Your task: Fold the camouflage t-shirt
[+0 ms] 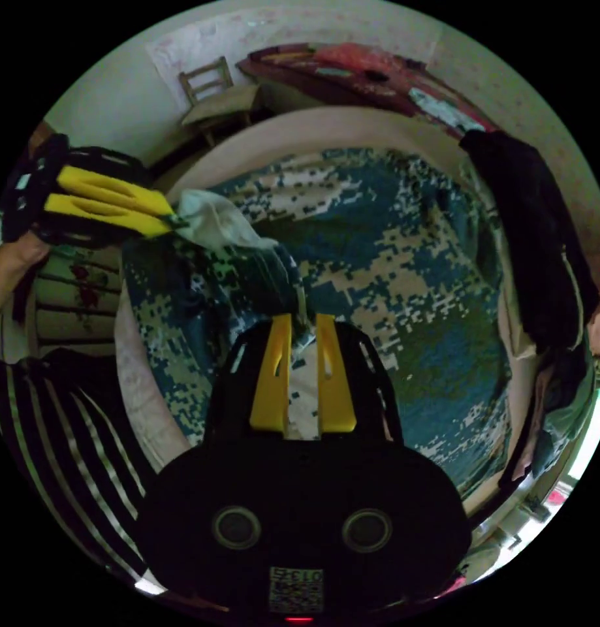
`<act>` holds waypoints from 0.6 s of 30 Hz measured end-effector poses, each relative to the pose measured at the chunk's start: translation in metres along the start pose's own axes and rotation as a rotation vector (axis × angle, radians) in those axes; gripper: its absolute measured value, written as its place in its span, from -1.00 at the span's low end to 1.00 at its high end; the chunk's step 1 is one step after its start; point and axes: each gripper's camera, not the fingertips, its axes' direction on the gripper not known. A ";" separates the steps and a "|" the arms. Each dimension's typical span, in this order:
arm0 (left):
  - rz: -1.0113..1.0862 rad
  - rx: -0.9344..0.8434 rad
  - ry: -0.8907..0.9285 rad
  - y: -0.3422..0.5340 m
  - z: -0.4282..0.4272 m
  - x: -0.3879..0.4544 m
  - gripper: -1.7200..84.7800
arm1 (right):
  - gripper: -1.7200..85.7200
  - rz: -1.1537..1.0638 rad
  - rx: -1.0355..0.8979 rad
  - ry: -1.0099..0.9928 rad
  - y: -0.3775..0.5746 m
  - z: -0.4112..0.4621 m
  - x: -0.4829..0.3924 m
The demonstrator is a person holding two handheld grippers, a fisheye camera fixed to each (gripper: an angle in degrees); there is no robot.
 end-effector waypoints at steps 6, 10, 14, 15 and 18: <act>0.141 0.032 0.071 0.004 -0.015 0.028 -0.93 | -0.92 0.133 0.107 -0.005 0.010 -0.017 0.025; 0.221 -0.105 0.171 -0.003 0.023 0.055 -0.84 | -0.83 0.200 0.112 -0.068 0.029 -0.023 0.033; 0.148 -0.122 0.250 -0.007 0.030 0.055 -0.78 | -0.80 0.189 0.136 -0.120 0.040 -0.033 0.019; 0.140 -0.118 0.264 -0.006 0.027 0.053 -0.78 | -0.80 0.178 0.138 -0.099 0.041 -0.034 0.012; 0.071 -0.044 0.231 -0.002 0.002 0.034 -0.79 | -0.80 0.170 0.156 -0.078 0.036 -0.032 0.006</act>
